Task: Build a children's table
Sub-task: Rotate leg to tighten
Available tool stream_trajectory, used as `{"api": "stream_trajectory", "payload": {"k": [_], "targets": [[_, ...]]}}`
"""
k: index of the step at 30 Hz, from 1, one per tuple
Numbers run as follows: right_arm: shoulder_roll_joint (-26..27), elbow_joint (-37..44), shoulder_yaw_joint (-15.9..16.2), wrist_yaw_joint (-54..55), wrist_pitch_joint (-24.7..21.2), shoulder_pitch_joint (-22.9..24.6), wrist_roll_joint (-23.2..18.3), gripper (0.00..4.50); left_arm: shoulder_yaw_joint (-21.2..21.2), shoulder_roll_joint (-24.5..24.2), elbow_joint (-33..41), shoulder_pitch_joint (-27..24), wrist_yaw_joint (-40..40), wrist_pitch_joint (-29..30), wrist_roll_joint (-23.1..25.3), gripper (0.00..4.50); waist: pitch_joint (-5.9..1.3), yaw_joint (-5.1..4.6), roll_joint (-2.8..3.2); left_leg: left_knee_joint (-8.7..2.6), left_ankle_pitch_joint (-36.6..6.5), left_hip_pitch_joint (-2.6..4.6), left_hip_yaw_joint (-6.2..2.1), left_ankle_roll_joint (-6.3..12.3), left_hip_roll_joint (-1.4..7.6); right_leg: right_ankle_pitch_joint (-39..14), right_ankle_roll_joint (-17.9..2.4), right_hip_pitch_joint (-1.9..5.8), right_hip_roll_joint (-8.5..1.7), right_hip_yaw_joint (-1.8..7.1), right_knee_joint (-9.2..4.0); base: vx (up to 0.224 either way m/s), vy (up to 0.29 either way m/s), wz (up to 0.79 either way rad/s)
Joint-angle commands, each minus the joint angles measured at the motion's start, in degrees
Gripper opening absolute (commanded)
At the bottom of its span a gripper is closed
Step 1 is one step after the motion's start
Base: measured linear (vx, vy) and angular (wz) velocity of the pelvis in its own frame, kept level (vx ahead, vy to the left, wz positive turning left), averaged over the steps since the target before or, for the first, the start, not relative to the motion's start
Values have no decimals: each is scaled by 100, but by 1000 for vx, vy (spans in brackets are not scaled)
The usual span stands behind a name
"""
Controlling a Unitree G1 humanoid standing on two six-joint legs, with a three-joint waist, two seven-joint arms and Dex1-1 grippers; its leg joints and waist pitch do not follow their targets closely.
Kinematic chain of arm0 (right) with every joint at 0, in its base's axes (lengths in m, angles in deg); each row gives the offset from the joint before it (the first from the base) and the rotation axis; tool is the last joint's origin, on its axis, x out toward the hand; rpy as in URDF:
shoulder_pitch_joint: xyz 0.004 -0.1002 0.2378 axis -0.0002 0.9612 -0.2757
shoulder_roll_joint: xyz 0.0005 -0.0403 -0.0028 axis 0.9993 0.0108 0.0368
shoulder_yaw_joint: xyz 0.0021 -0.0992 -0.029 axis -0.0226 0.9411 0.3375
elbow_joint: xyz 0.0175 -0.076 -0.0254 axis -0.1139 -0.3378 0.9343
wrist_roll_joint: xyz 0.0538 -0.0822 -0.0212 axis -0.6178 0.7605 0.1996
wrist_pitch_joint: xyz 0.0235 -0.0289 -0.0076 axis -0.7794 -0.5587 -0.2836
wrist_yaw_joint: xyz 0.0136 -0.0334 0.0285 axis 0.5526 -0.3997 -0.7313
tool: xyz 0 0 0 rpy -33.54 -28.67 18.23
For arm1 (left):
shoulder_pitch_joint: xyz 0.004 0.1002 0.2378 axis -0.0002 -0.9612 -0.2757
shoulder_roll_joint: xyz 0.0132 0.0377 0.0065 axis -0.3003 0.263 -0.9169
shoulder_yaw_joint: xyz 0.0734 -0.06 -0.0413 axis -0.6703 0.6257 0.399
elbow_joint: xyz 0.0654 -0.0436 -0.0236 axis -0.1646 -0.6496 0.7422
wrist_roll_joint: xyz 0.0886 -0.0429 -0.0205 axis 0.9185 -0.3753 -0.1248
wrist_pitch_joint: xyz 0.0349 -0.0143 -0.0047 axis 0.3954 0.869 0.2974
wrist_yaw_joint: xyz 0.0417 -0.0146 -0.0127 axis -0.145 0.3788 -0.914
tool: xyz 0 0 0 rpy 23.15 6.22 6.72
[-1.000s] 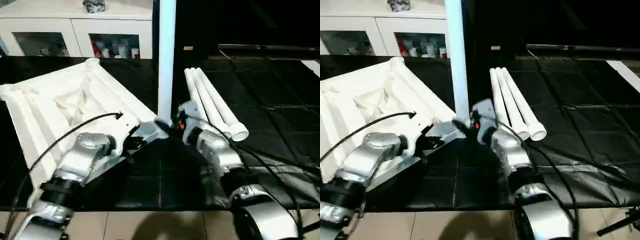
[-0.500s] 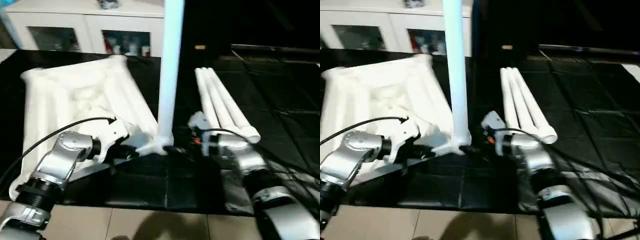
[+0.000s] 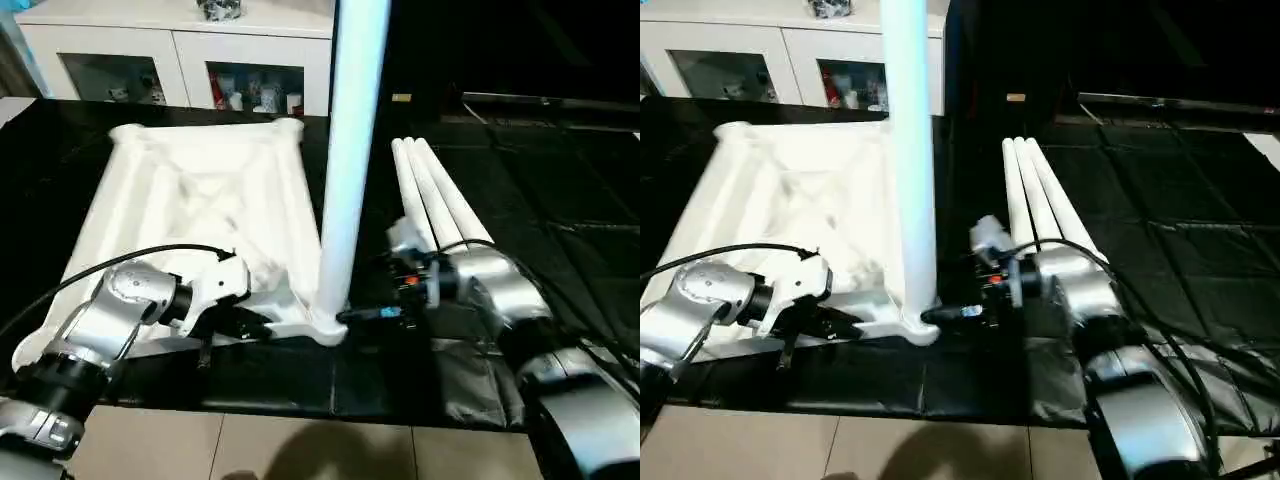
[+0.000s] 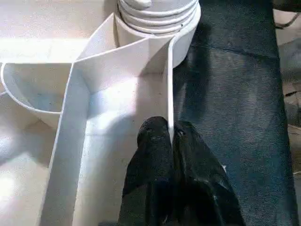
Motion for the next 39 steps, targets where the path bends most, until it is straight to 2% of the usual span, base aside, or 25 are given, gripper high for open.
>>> {"api": "stream_trajectory", "payload": {"k": [1,3,9,12,15,18,24,28,30,31,32,33,34,35,36,38,39], "targets": [[6,-98,39,-93,122,-145,58,411,-167,11,8,125,226,-93,69,0,-397,-11,18,-371,-907,10,64,277,112,-988,-1318,351,-423,264,-363,0,0,0],[64,-196,39,-31,200,-192,105,388,-194,0,-12,133,271,-140,79,0,-398,-16,16,-369,-907,13,68,274,106,-963,-1326,350,-416,262,-362,0,0,0],[120,-311,22,-266,47,-285,3,345,-238,-4,-95,144,305,-244,93,0,-400,-16,23,-370,-968,15,63,274,111,-1055,-1307,351,-419,263,-363,0,0,0],[132,-367,39,-388,22,-312,4,306,-252,-2,-127,153,310,-265,105,0,-398,-13,23,-371,-938,11,61,272,113,-993,-1326,350,-416,261,-358,0,0,0],[146,-425,38,-451,35,-329,21,295,-253,7,-177,162,310,-295,136,0,-401,-8,18,-367,-914,11,63,276,112,-960,-1333,355,-419,262,-356,0,0,0],[158,-458,30,-460,55,-333,32,261,-251,7,-202,166,308,-312,145,0,-397,-7,13,-369,-931,11,64,272,110,-1028,-1313,352,-418,263,-361,0,0,0],[203,-489,-1,-483,20,-289,32,220,-204,42,-225,151,225,-238,81,0,-401,-6,18,-365,-913,13,65,266,113,-993,-1325,352,-419,266,-352,0,0,0],[288,-372,-59,-84,-111,-148,27,206,-26,164,-259,132,-184,88,44,0,-393,-12,28,-369,-958,13,66,238,110,-1030,-1326,351,-414,264,-357,0,0,0],[405,-262,-91,682,-131,39,150,203,236,349,-210,138,-656,483,-69,0,-362,-17,28,-380,-1096,40,73,167,107,-1280,-1265,325,-411,269,-393,0,0,0],[448,-226,-104,915,-119,99,183,202,301,395,-164,132,-771,606,-103,0,-345,-31,17,-400,-1198,37,62,92,96,-1586,-1163,340,-425,271,-418,0,0,0],[533,-173,-123,1259,-225,175,220,202,420,494,-78,119,-1014,792,-149,0,-329,-52,20,-418,-1338,49,53,43,89,-1972,-1028,334,-429,272,-462,0,0,0],[589,-146,-144,1446,-301,209,228,200,489,561,-27,114,-1155,928,-178,0,-321,-85,5,-430,-1416,28,33,4,75,-2286,-916,351,-433,260,-482,0,0,0],[641,-123,-167,1609,-361,234,229,200,544,621,22,110,-1273,1058,-204,0,-321,-85,5,-430,-1416,28,33,4,75,-2286,-916,351,-433,260,-482,0,0,0],[809,-99,-275,2101,-497,264,202,199,672,792,165,97,-1619,1400,-238,0,-333,-144,29,-429,-1451,41,26,-30,73,-2444,-832,344,-438,270,-513,0,0,0],[951,-109,-377,2491,-609,261,161,199,758,928,260,101,-1910,1651,-231,0,-330,-170,24,-432,-1437,47,23,-42,75,-2416,-841,338,-434,272,-508,0,0,0],[1088,-143,-461,2902,-676,238,151,199,813,1058,322,115,-2142,1831,-218,0,-339,-228,22,-425,-1360,20,14,-24,48,-2420,-804,345,-423,260,-523,0,0,0],[1324,-195,-516,3552,-728,187,215,199,925,1342,369,184,-2649,2101,-145,0,-340,-261,41,-421,-1340,26,16,-35,51,-2329,-832,333,-411,261,-520,0,0,0]]}}
